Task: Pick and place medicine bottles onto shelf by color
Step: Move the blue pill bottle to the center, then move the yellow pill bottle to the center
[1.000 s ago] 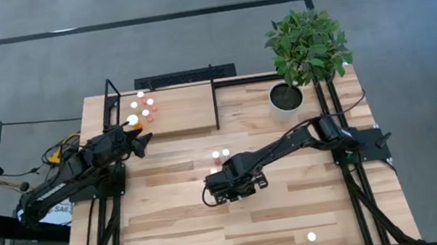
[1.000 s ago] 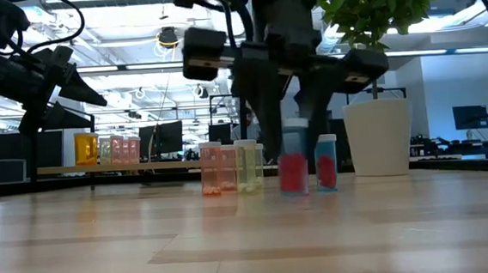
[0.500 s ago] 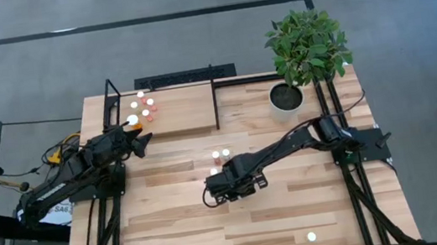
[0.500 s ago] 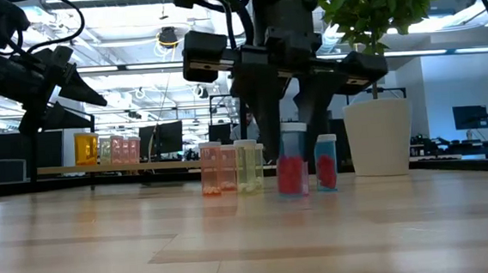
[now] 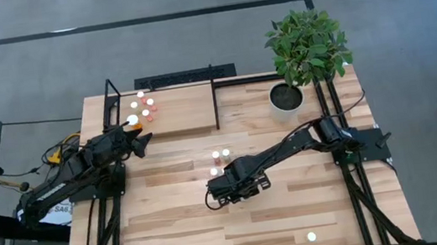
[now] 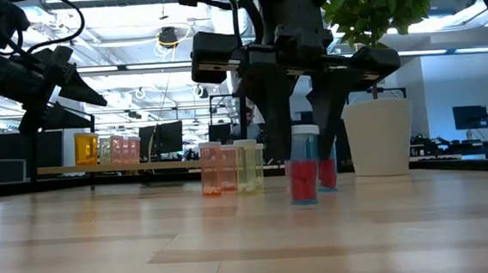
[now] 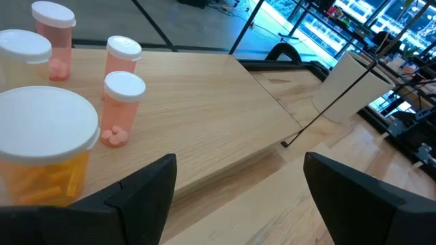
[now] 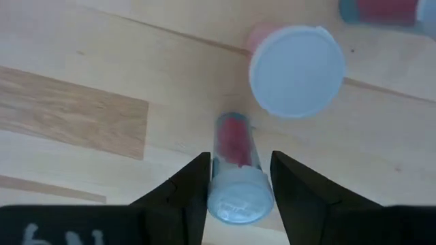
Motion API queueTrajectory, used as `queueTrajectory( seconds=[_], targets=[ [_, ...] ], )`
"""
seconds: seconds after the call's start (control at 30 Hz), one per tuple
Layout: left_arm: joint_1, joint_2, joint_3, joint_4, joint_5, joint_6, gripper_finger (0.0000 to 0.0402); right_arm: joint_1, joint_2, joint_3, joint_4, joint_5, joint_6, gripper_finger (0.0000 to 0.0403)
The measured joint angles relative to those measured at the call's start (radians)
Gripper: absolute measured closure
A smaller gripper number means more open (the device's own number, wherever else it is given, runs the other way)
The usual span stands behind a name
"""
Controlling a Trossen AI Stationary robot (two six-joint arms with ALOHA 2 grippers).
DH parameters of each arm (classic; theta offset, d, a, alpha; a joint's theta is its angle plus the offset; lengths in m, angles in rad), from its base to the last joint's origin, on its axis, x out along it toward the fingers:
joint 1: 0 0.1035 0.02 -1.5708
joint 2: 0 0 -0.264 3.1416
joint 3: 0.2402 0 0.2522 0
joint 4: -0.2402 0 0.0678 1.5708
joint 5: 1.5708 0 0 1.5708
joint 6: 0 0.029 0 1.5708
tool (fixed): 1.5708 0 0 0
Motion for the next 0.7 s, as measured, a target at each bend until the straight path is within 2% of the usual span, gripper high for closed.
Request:
queueTrajectory(
  seconds=[0.43,0.7],
  targets=[
    [0.000,0.000,0.000,0.000,0.000,0.000,0.0093,0.001,-0.002,0.000,-0.002,-0.008,-0.003,0.0140],
    [0.000,0.000,0.000,0.000,0.000,0.000,0.0093,0.023,-0.079,-0.001,-0.059,-0.028,-0.012,0.0122]
  ],
)
